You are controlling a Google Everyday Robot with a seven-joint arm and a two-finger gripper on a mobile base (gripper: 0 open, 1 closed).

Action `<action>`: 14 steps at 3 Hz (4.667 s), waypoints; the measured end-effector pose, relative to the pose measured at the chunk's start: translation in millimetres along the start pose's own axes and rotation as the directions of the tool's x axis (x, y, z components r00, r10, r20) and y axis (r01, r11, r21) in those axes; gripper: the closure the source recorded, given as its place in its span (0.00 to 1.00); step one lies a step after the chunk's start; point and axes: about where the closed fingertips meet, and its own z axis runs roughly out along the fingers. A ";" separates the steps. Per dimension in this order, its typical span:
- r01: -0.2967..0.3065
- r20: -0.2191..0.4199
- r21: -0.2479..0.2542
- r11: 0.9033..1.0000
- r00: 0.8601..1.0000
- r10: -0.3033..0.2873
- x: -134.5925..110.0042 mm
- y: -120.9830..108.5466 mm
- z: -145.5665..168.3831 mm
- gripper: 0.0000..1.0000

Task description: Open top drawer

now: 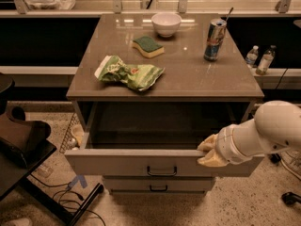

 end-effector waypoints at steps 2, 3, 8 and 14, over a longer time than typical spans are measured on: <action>-0.021 -0.066 -0.038 0.999 0.998 0.018 17.2 45.0 -45.6 1.00; -0.019 -0.068 -0.037 0.999 0.998 0.016 16.7 44.7 -45.8 1.00; 0.058 -0.096 -0.030 0.998 0.993 -0.061 21.8 -39.0 -3.0 1.00; -0.067 -0.089 -0.146 0.987 0.995 0.055 24.6 64.8 -7.8 0.60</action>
Offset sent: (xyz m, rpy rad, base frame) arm -0.2426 -0.1179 0.0818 -0.2465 0.2302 -0.0314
